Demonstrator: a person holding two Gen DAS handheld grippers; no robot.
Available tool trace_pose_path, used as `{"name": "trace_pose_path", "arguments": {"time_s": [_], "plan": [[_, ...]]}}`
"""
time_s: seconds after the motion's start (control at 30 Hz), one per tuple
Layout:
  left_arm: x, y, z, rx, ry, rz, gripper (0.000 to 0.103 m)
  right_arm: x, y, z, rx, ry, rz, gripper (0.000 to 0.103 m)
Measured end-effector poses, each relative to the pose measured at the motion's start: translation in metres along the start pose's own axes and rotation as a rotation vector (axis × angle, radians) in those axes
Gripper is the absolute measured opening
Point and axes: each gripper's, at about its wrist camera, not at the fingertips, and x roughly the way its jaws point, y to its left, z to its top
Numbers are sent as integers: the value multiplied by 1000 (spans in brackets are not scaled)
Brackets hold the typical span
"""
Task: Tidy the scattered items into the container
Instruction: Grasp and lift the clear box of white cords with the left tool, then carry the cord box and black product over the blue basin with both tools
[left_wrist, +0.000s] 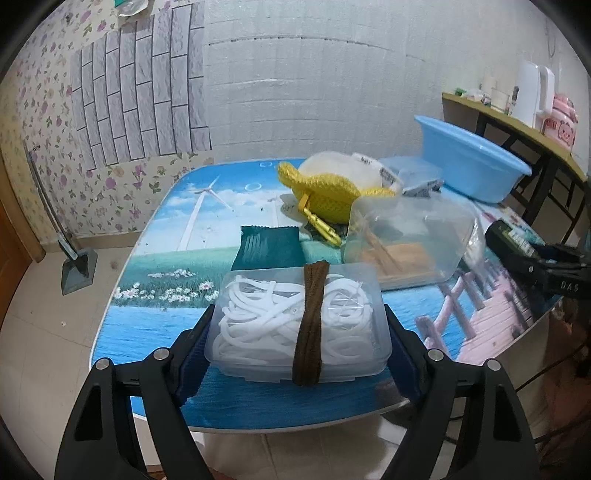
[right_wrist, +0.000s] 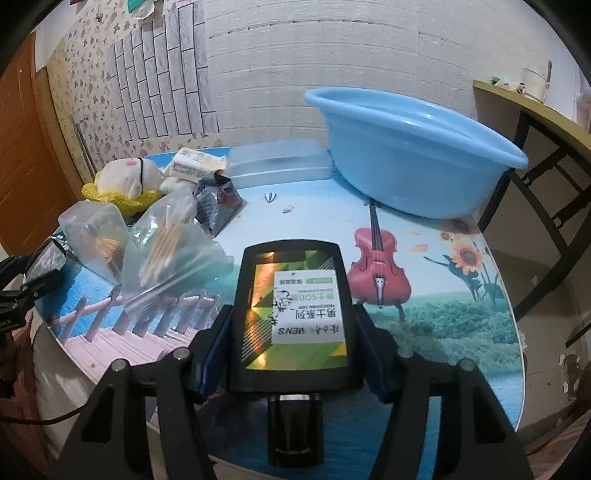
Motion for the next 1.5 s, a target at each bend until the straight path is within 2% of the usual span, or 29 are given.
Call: {"name": "trace_pose_path", "arguments": {"time_s": [0.1,0.2,0.4,0.57,0.7,0.83,1.13,1.37,1.5], "plan": [[-11,0,6,-11,-18,-11,81,-3,-6,0,32,4,31,61],[-18,-1,13,-11,-31,-14,81,-9,-9,2,43,-9,21,61],[-33,-7,34,-8,-67,-18,81,-32,-6,13,12,-62,32,61],[-36,-22,63,11,-82,-37,81,-56,-8,30,-13,-114,58,61],[-31,-41,90,49,-95,-68,81,-72,-21,47,16,-160,62,61],[-18,-69,121,90,-99,-108,81,-76,-43,66,45,-178,36,61],[33,-143,183,185,-59,-212,81,-53,-103,104,109,-126,-31,61],[76,-201,212,238,-33,-285,81,-24,-138,124,145,-103,-44,61],[97,-222,216,269,-10,-307,81,-10,-146,127,151,-96,-28,61]]}}
